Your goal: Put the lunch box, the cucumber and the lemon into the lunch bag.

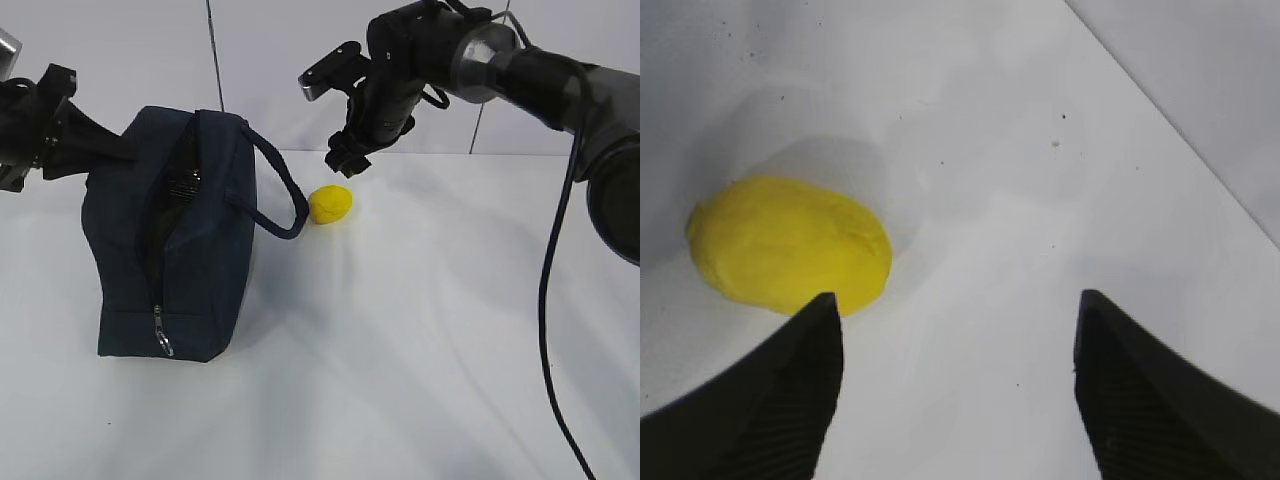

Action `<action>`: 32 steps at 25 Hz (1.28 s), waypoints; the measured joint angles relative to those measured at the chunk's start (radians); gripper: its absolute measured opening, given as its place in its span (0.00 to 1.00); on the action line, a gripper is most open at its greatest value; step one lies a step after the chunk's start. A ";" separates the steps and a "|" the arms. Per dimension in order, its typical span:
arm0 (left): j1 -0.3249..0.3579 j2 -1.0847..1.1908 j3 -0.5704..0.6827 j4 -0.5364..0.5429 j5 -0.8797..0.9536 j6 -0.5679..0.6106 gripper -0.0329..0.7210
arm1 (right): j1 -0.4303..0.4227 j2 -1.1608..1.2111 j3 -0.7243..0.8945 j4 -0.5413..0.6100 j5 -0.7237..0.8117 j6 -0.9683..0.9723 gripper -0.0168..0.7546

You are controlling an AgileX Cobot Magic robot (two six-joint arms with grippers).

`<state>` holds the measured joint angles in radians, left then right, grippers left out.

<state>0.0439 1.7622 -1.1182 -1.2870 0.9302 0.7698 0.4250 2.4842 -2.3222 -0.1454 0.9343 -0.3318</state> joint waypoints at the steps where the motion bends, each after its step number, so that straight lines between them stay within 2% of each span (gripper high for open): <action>1: 0.000 0.000 0.000 0.002 -0.002 0.000 0.06 | 0.000 0.000 -0.009 -0.002 0.023 -0.006 0.75; 4: 0.000 0.000 0.000 0.004 -0.008 0.000 0.06 | 0.000 0.000 -0.051 0.044 0.087 0.000 0.75; 7: 0.000 0.000 0.000 0.004 -0.012 0.000 0.06 | 0.002 0.000 -0.096 0.100 0.120 0.143 0.75; 12: 0.000 0.000 0.000 0.004 -0.012 -0.001 0.06 | 0.001 0.012 -0.112 0.145 0.074 0.300 0.75; 18: 0.000 0.000 0.000 0.004 -0.016 -0.001 0.06 | 0.001 0.067 -0.112 0.203 0.088 0.474 0.75; 24: 0.000 0.000 0.000 0.004 -0.016 -0.001 0.06 | 0.001 0.073 -0.112 0.201 0.009 0.507 0.75; 32: 0.000 0.000 0.000 0.004 -0.016 -0.001 0.06 | 0.001 0.073 -0.112 0.192 0.040 0.563 0.75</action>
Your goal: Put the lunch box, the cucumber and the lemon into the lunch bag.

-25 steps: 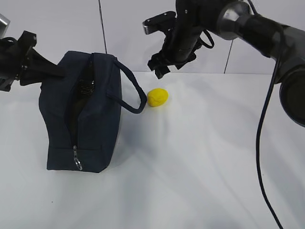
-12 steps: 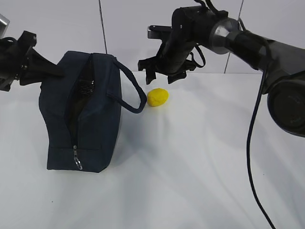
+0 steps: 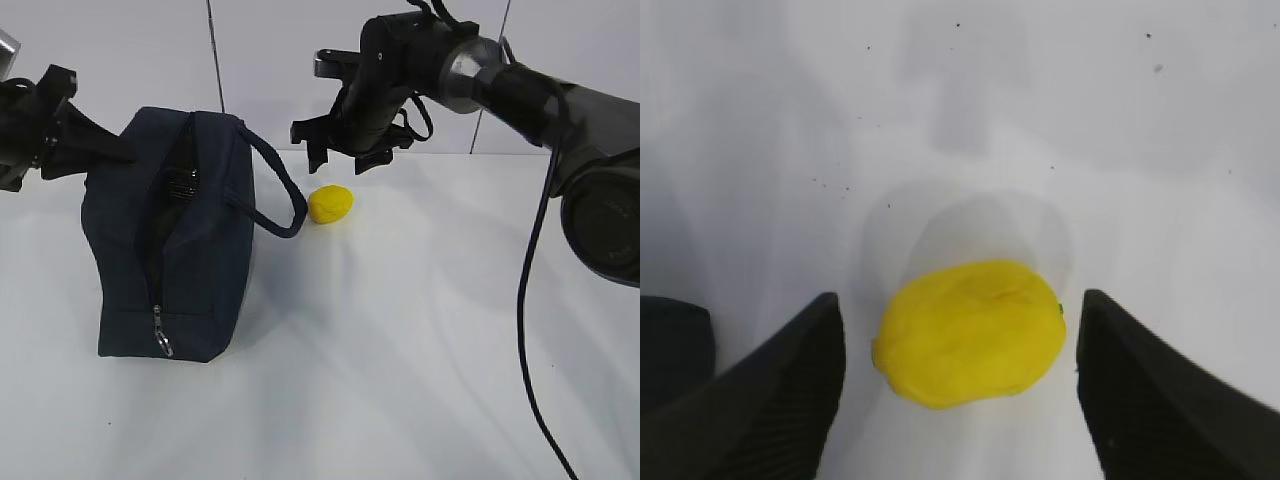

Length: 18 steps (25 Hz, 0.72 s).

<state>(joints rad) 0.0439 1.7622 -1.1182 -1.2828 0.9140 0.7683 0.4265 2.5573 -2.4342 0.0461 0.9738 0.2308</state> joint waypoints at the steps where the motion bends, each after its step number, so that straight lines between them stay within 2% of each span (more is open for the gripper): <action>1: 0.000 0.000 0.000 0.000 0.000 0.000 0.05 | 0.000 0.000 0.000 0.000 0.003 0.027 0.75; 18: 0.000 0.000 0.000 0.000 0.000 0.000 0.05 | 0.000 0.029 0.000 0.092 0.036 0.182 0.75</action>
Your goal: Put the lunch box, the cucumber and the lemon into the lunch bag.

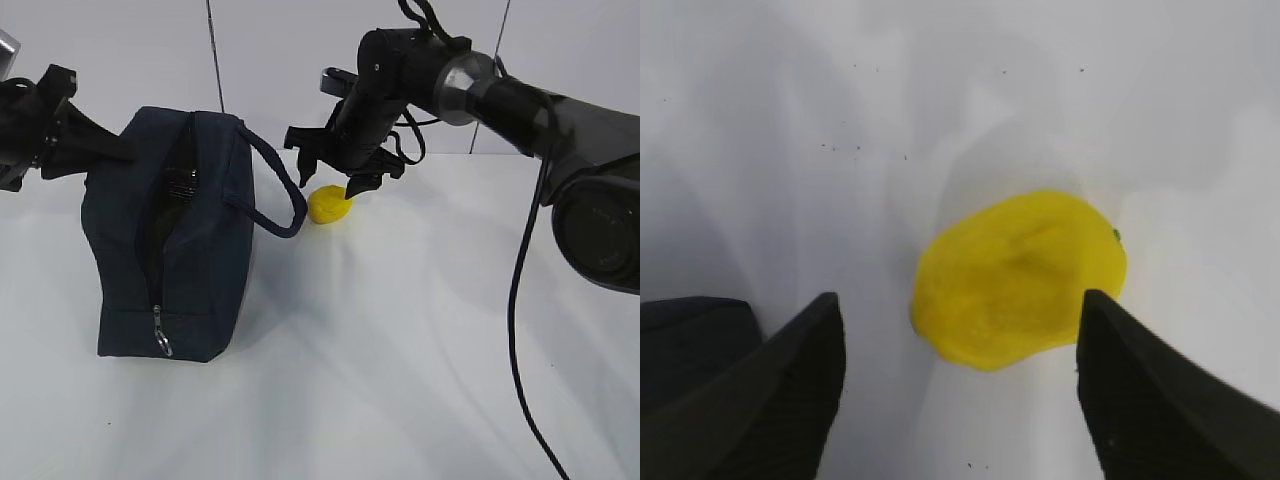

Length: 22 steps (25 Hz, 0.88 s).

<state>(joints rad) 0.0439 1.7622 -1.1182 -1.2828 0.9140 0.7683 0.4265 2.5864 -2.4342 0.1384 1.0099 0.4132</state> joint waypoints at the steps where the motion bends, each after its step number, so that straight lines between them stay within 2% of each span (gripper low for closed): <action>1: 0.000 0.000 0.000 0.000 0.000 0.000 0.05 | 0.000 0.002 0.000 0.002 0.000 0.000 0.75; 22: 0.000 0.000 0.000 0.000 0.000 0.000 0.05 | -0.006 0.002 0.000 -0.160 0.065 0.000 0.75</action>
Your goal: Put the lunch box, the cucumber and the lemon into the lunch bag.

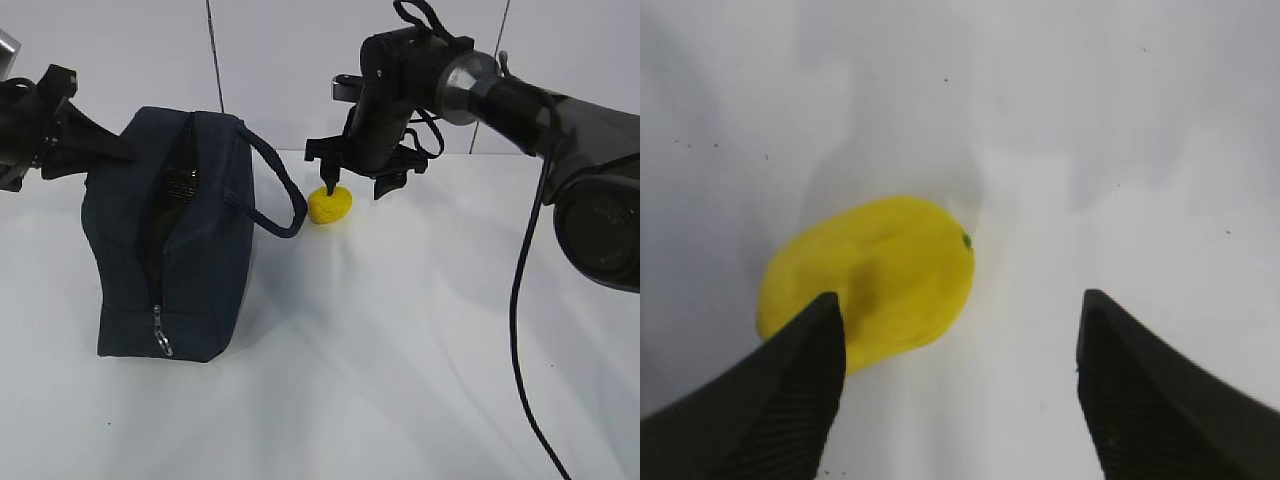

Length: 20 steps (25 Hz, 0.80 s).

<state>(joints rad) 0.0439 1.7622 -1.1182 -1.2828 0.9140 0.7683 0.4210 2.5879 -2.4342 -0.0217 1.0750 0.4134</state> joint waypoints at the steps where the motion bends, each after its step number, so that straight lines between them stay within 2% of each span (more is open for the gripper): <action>1: 0.000 0.000 0.000 0.000 0.000 0.000 0.05 | 0.000 0.000 0.000 -0.007 0.010 0.000 0.75; 9: 0.000 0.000 0.000 0.000 0.000 0.000 0.05 | -0.004 0.000 -0.004 -0.023 0.063 -0.020 0.75; 14: 0.000 0.000 0.000 0.000 0.000 0.000 0.05 | -0.039 0.000 -0.081 -0.021 0.062 -0.022 0.75; 16: 0.000 0.000 0.000 0.000 0.000 0.000 0.05 | -0.067 0.000 -0.115 0.010 0.044 -0.024 0.75; 20: 0.000 0.000 0.000 0.000 0.000 0.000 0.05 | -0.126 0.000 -0.131 0.157 -0.032 -0.042 0.75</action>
<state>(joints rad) 0.0439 1.7622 -1.1182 -1.2828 0.9140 0.7683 0.2950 2.5879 -2.5650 0.1349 1.0431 0.3713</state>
